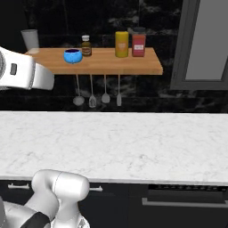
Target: Gather all objects into one cabinet and sort the glasses and bowls to opposite sides.
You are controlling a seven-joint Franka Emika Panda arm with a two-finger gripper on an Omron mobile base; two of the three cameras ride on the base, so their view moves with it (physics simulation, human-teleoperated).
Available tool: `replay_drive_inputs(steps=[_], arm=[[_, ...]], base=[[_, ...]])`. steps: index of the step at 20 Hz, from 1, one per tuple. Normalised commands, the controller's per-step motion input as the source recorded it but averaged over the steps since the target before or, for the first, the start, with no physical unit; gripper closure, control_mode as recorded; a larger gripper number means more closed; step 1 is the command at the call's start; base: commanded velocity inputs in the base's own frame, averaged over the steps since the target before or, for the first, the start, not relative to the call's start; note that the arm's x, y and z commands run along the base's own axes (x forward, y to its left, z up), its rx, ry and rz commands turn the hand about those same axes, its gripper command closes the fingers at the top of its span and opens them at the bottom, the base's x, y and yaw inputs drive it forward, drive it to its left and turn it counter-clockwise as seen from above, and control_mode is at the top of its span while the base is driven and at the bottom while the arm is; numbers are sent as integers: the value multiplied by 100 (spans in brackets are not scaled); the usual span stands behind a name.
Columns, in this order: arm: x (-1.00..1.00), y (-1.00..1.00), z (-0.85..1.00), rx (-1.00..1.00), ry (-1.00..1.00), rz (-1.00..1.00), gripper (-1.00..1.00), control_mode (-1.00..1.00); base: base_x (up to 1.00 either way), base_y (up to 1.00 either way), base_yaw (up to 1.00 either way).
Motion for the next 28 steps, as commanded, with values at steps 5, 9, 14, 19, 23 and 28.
replay_drive_inputs(steps=[5, 9, 14, 19, 23, 28], arm=[[8, 3, 7, -5, -6, 1, -100, -100], [41, 0, 8, -9, -8, 4, -100, -100], [47, 9, -10, -9, -4, 8, -100, -100], [32, 18, -38, -16, 0, 16, -100, -100], [21, 0, -11, -11, -3, 19, -100, -100], [41, 3, 0, -5, -8, 4, -100, -100]], base=[[0, 0, 0], [0, 0, 0], [0, 0, 0], [0, 0, 0], [0, 0, 0], [0, 0, 0]])
